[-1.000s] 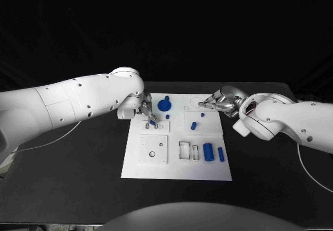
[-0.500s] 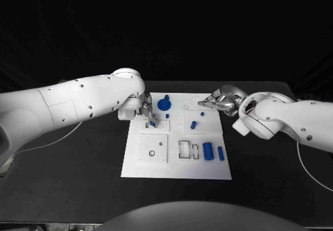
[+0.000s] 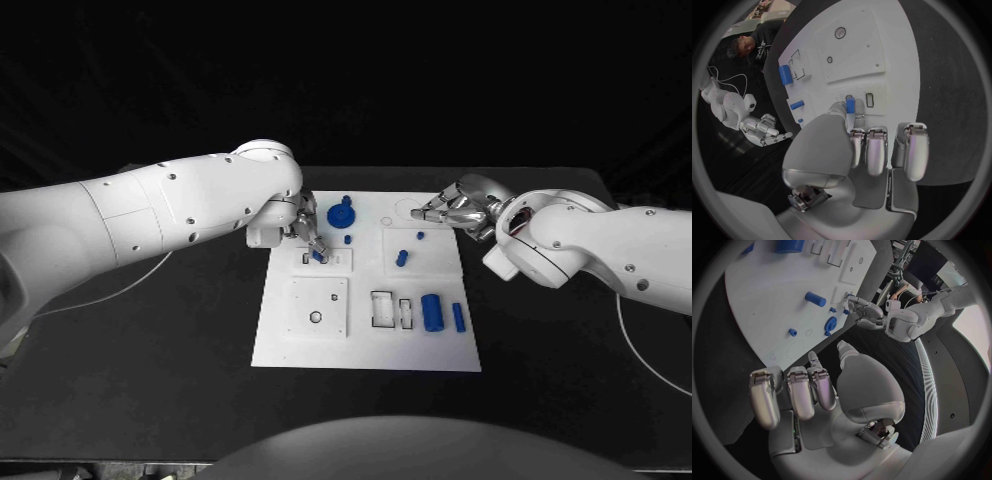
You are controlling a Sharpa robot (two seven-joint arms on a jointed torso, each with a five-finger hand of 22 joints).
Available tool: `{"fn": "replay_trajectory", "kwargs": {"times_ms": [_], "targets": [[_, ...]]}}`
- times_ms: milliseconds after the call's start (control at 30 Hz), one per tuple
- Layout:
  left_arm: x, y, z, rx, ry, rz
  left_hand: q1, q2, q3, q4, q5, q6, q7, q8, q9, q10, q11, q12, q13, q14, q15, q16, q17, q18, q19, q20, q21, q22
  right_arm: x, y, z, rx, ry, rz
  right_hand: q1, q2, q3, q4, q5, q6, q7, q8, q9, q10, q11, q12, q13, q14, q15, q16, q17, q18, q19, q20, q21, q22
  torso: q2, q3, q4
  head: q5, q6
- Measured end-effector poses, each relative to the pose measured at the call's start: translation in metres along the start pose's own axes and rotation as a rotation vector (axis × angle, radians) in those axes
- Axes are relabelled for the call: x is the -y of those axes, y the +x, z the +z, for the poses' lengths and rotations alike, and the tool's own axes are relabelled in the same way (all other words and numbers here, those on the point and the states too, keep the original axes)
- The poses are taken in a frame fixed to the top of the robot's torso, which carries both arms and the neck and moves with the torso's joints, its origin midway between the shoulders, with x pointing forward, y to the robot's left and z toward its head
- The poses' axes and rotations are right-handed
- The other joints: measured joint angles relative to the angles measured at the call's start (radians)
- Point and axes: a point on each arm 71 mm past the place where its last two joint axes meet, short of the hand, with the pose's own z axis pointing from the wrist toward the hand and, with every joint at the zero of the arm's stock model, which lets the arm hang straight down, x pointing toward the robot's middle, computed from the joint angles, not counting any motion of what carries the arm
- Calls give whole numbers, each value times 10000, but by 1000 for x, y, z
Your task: Assemble the parts on the task board
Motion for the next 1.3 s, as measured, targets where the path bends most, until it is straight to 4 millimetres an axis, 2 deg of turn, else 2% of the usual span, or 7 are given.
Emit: {"fn": "replay_trajectory", "kwargs": {"times_ms": [800, 1300], "targets": [[2, 1, 2, -75, 18, -93, -17, -15, 30, 24, -125, 0, 0, 6, 0, 0, 0, 0, 0, 0, 0, 0, -1, 0, 0, 0, 0, -1, -1, 1, 0, -9, -14, -2, 0, 0, 0, 0, 0, 0, 0, 0, 0, 0, 0, 0, 7, 0, 0, 0, 8, 0, 0, 0, 0, 6, -1, 3, -1, -22, -66], [2, 2, 3, -134, 35, -135, -29, -26, 74, -20, -156, 0, 0, -57, 0, 0, 0, 0, 0, 0, 0, 0, -1, 0, 0, 0, 0, -1, -1, 1, 1, -9, -20, -4, 0, 0, 0, 0, 0, 0, 0, 0, 6, 0, 0, 0, 5, 0, 0, 0, 6, 1, 0, 0, 0, 4, -4, 2, -1, -37, -63]]}}
